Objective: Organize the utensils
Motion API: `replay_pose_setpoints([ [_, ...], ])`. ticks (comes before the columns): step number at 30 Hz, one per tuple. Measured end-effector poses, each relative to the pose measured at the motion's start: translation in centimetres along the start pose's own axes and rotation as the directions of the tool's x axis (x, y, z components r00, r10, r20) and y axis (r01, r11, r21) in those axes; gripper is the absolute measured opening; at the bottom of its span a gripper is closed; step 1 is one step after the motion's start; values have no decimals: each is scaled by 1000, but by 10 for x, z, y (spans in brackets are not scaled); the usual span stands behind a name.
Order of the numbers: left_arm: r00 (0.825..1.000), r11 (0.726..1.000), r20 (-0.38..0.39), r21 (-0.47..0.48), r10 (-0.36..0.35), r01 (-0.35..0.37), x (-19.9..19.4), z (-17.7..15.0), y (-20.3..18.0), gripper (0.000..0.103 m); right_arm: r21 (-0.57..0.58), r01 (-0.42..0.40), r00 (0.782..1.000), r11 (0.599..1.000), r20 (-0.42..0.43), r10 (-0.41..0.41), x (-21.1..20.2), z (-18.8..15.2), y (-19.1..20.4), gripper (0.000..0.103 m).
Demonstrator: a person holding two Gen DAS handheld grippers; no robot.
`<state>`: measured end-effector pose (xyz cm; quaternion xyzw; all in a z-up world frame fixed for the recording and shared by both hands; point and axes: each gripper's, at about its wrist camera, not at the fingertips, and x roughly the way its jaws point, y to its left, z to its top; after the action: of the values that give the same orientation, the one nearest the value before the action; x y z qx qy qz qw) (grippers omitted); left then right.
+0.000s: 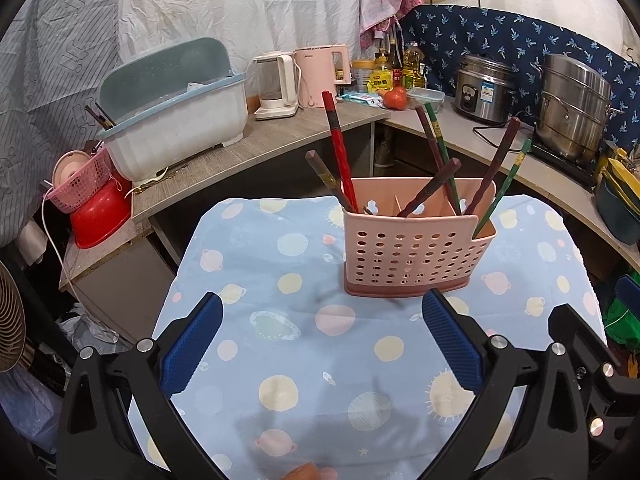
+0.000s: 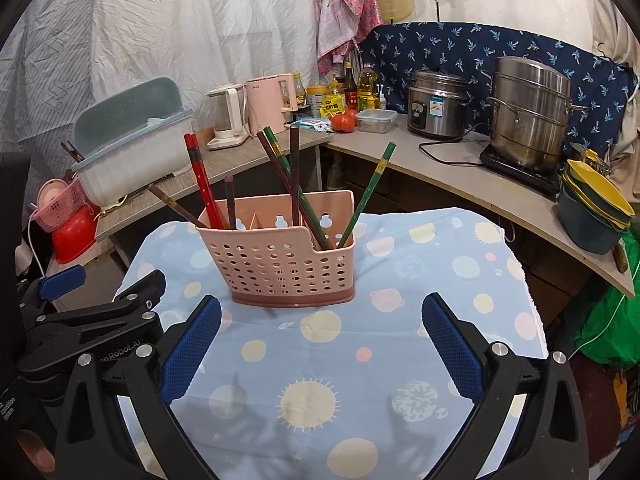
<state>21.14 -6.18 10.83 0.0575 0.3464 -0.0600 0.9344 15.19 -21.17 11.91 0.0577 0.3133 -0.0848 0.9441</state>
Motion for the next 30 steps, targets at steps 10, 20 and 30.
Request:
replay_pose_setpoints([
  [10, 1000, 1000, -3, 1, -7, 7, -1, -1, 0, 96, 6, 17, 1000, 1000, -9, -17, 0, -2, -1, 97],
  [20, 1000, 999, -12, -35, 14, -14, 0, -4, 6, 96, 6, 27, 999, 1000, -30, -27, 3, -6, -1, 97],
  [30, 1000, 999, -13, -47, 27, -28, -1, -8, 9, 96, 5, 27, 999, 1000, -35, -27, 4, -7, 1, 97],
])
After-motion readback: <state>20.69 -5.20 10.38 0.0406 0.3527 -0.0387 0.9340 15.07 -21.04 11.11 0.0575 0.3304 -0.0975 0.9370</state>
